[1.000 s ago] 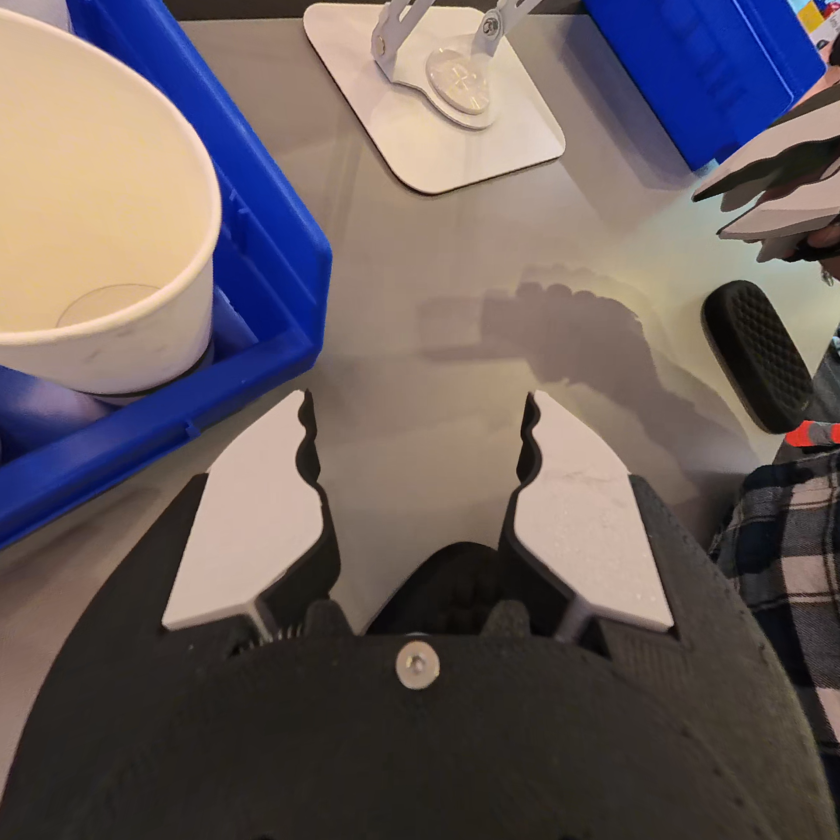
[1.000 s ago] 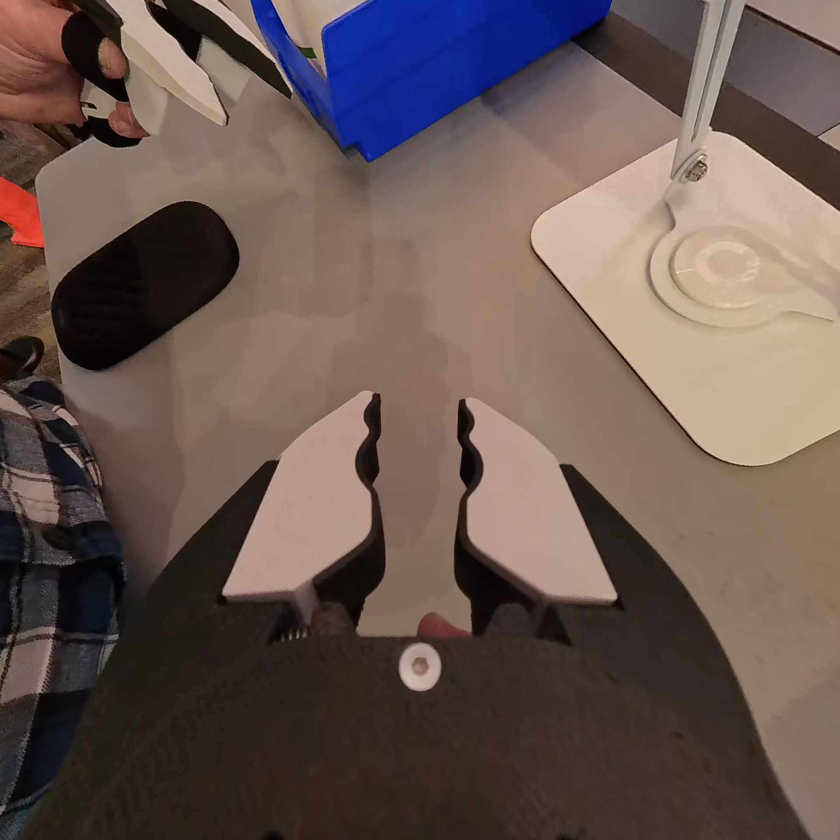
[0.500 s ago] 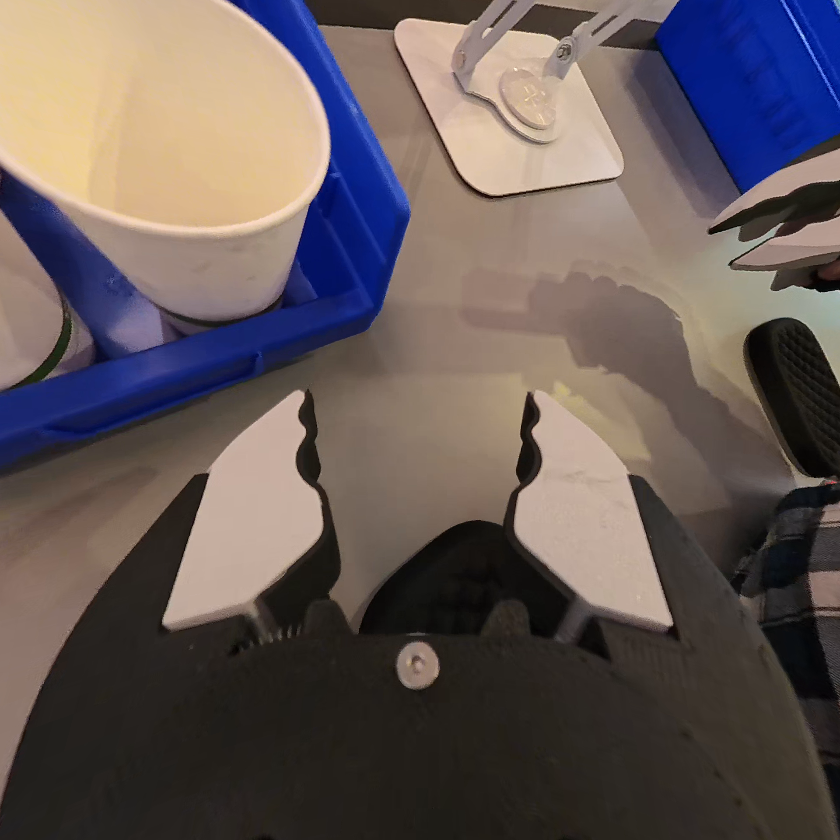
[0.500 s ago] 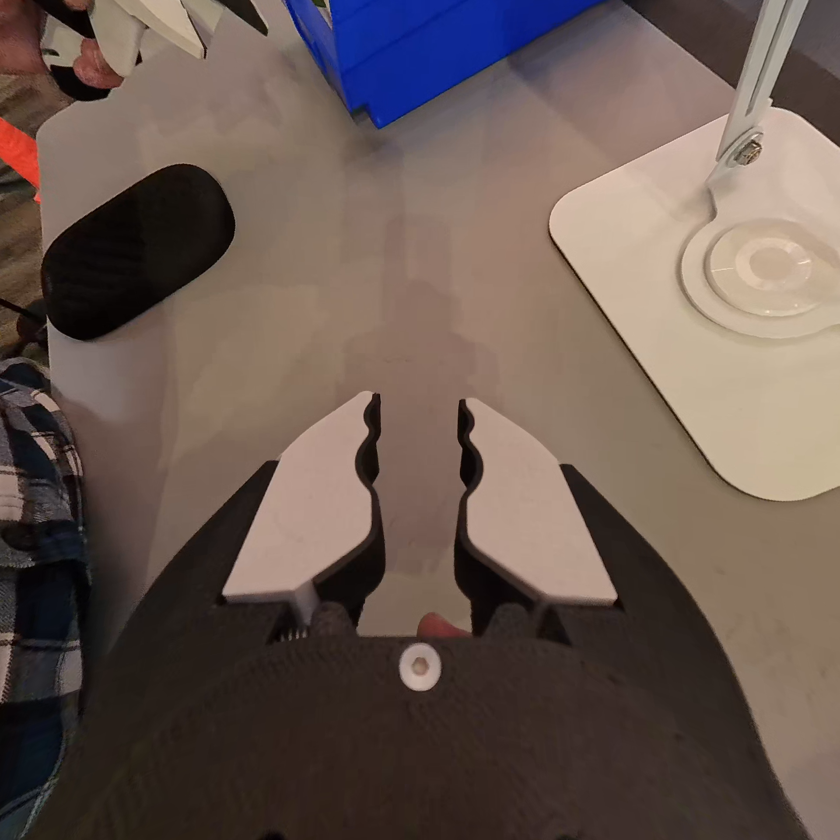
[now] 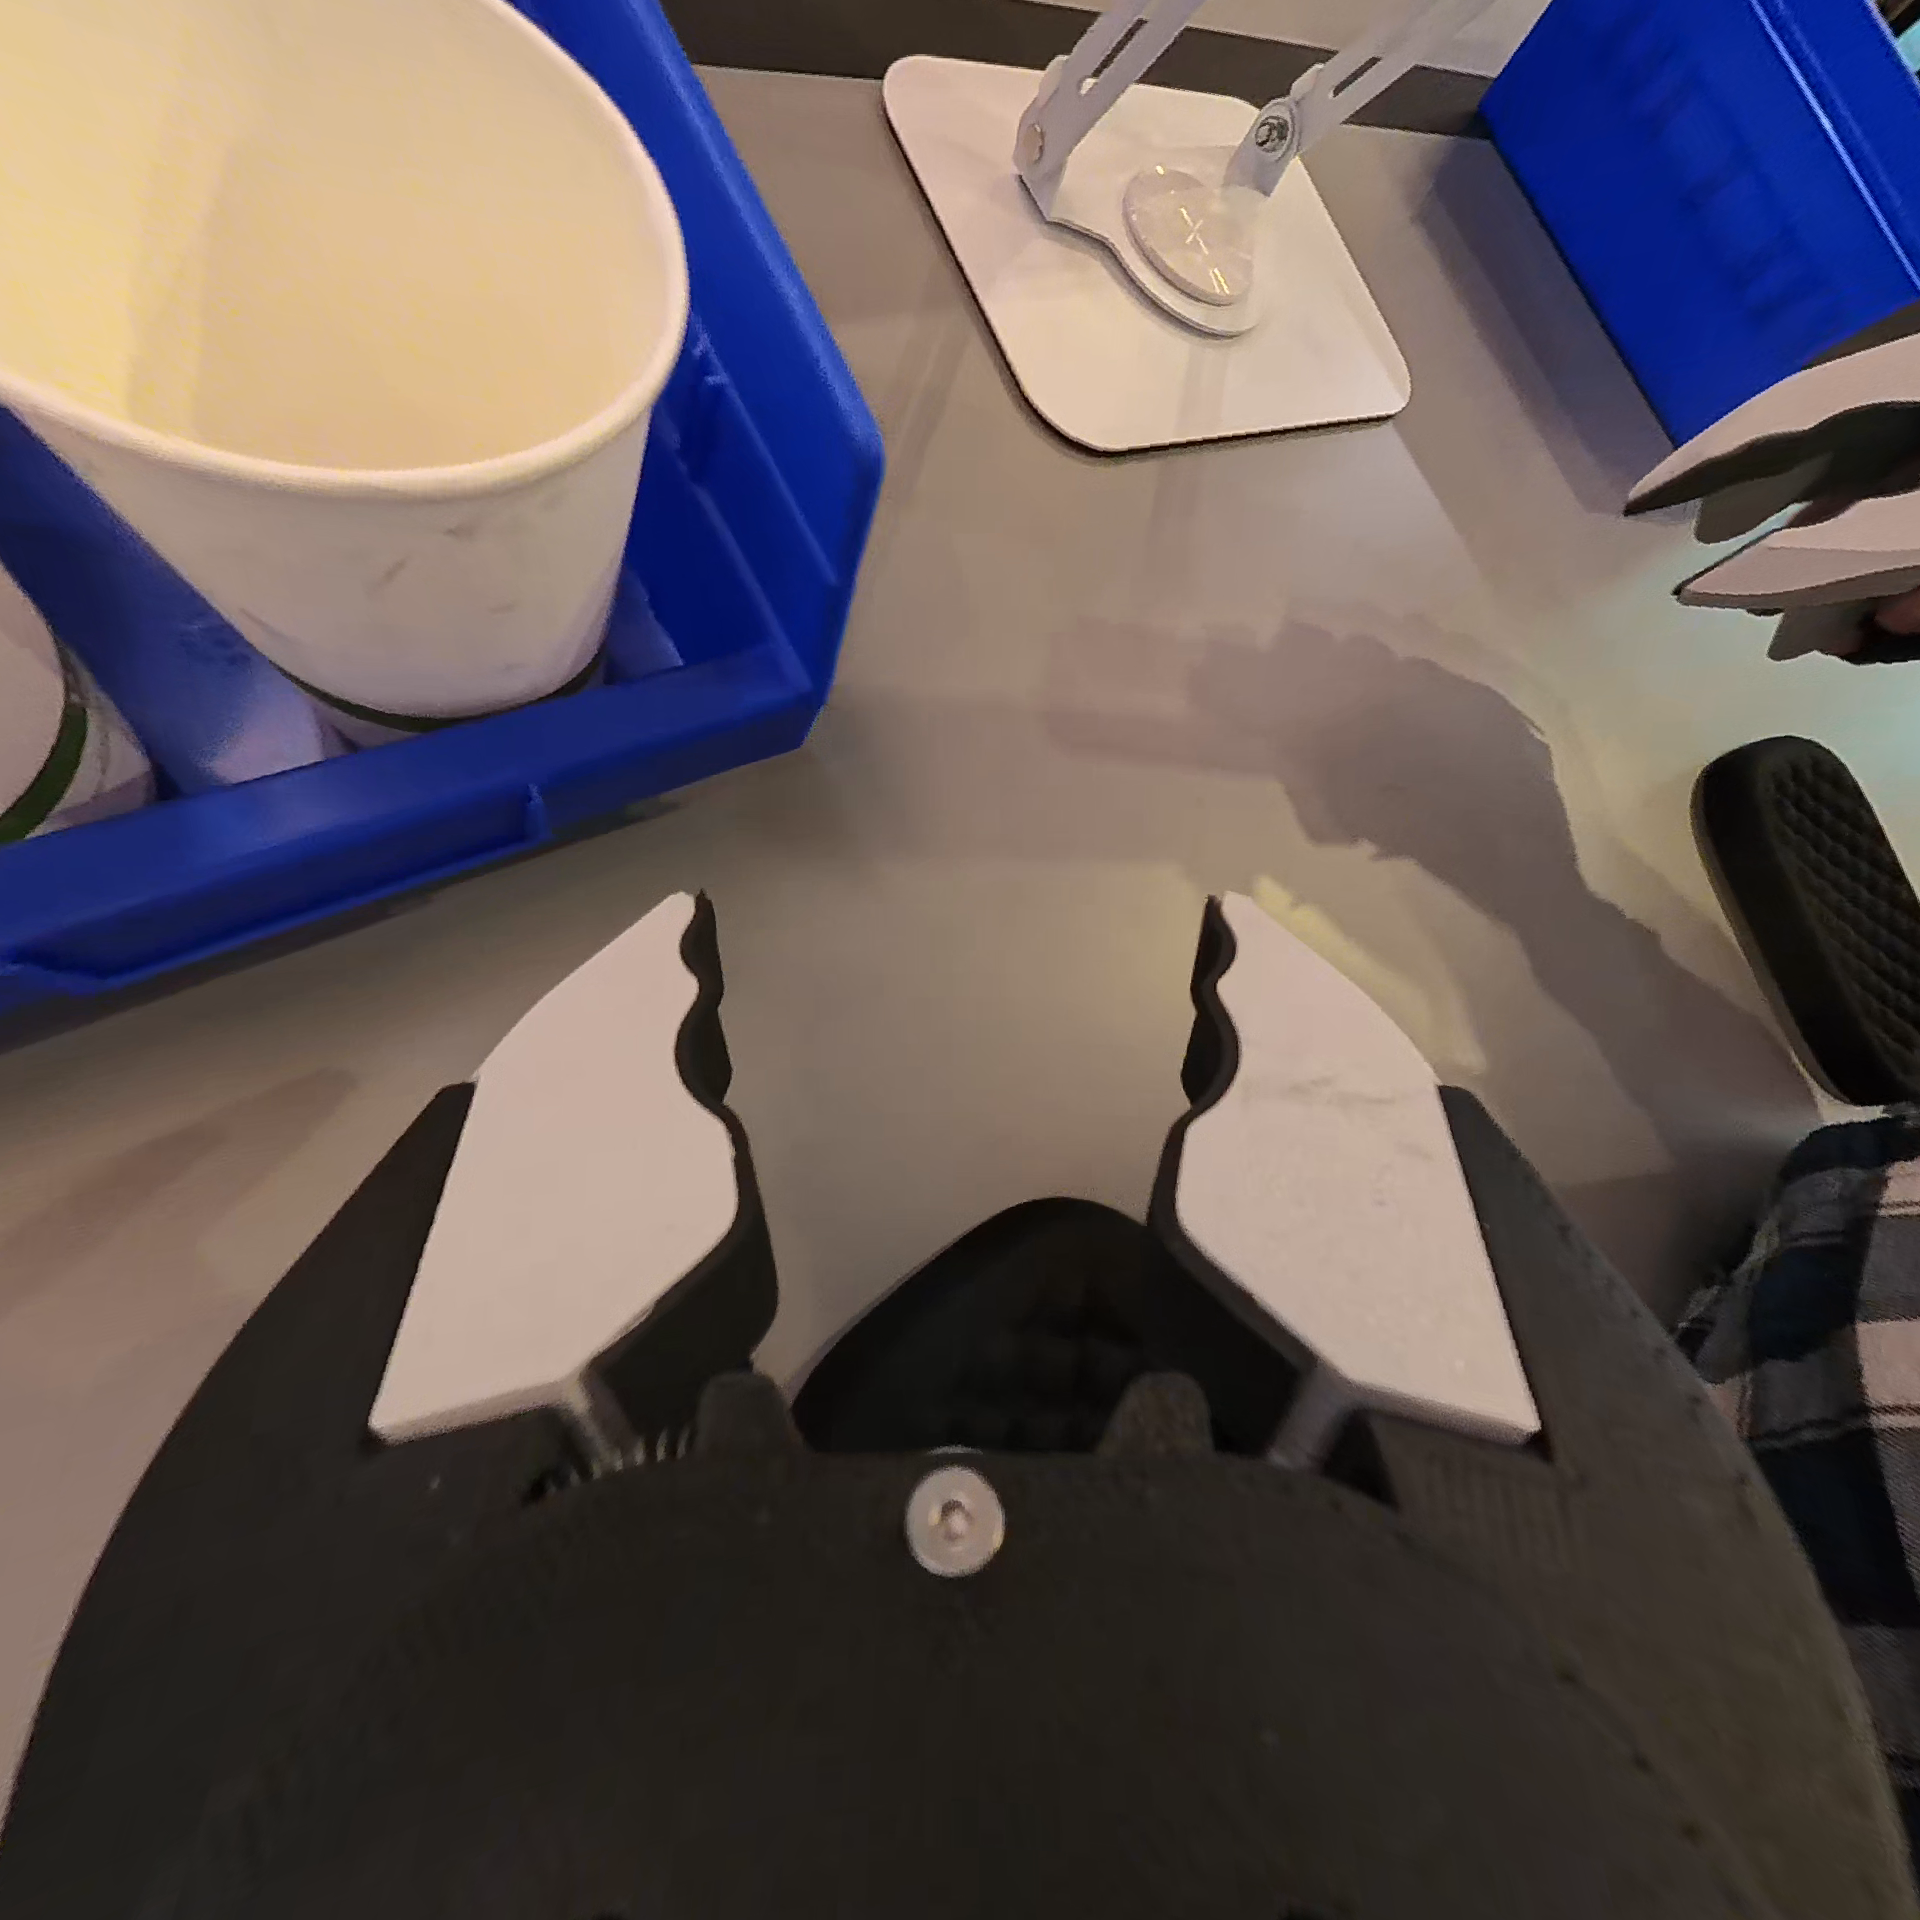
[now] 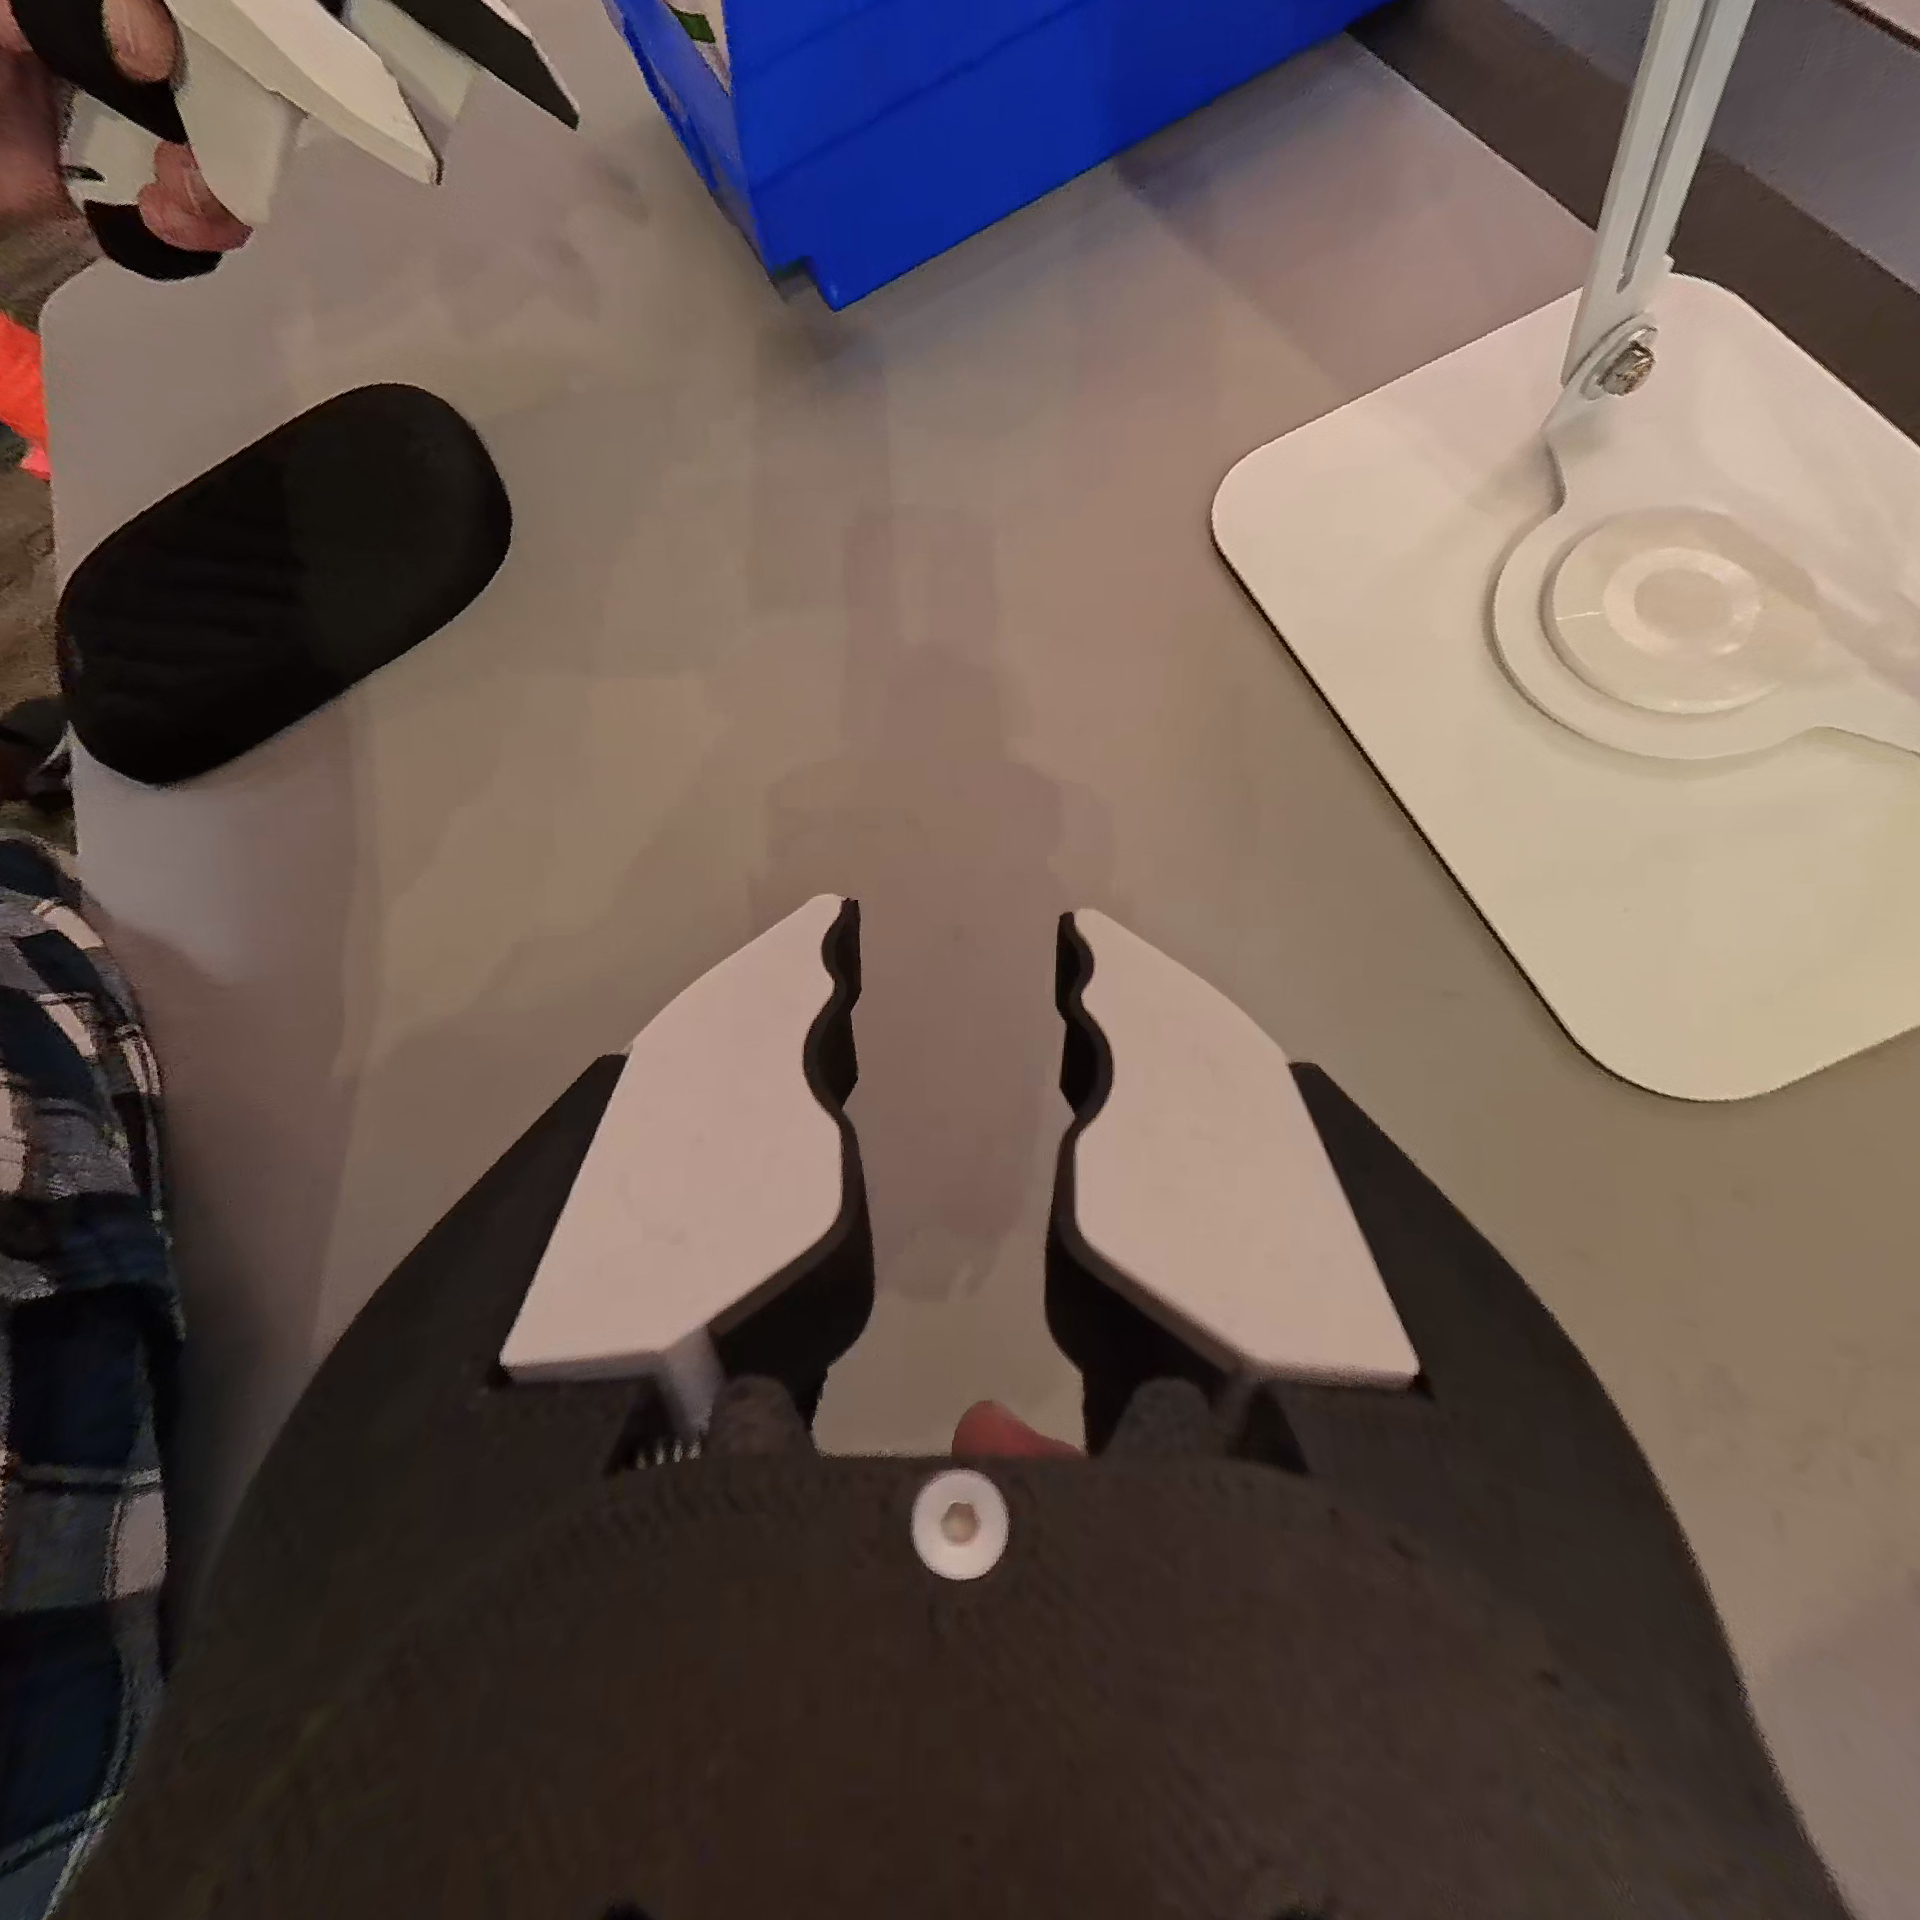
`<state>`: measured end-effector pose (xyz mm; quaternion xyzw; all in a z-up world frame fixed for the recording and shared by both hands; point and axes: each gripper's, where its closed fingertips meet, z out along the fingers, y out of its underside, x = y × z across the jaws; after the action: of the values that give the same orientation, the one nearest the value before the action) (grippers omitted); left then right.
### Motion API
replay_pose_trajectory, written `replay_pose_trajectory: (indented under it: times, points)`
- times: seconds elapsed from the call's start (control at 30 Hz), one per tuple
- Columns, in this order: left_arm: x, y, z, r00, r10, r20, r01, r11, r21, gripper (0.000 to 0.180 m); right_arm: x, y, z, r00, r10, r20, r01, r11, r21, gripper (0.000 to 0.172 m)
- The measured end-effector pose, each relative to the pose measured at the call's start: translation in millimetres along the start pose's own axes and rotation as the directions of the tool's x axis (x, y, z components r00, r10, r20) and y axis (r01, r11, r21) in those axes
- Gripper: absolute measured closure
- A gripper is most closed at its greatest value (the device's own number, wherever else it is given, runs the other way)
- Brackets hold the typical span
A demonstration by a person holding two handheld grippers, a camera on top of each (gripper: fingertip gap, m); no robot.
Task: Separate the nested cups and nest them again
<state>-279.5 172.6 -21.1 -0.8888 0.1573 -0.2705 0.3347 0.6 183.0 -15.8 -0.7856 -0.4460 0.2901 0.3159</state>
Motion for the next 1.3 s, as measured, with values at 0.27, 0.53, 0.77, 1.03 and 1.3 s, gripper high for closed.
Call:
replay_pose_trajectory:
  times: [0.27,0.53,0.77,1.03,1.3]
  points:
    - [35,6,28,0.998,0.041,-0.04,-0.041,0.999,0.0,0.078,17,15,-22,0.986,0.076,-0.148,-0.067,0.996,0.061,0.103]
    - [71,10,58,0.992,0.113,-0.063,-0.114,0.993,-0.01,0.062,21,28,-37,0.971,0.098,-0.22,-0.084,0.994,0.074,0.088]
    - [90,-3,75,0.99,0.12,-0.073,-0.117,0.992,0.048,0.051,33,42,-44,0.945,0.109,-0.309,-0.093,0.993,0.066,0.063]
    - [97,-7,101,0.989,0.14,-0.053,-0.138,0.99,0.036,0.034,44,48,-48,0.93,0.113,-0.351,-0.093,0.993,0.075,0.045]
    - [97,-12,123,0.987,0.16,0.011,-0.16,0.986,0.036,0.034,58,56,-41,0.919,0.135,-0.371,-0.121,0.991,0.06,0.037]
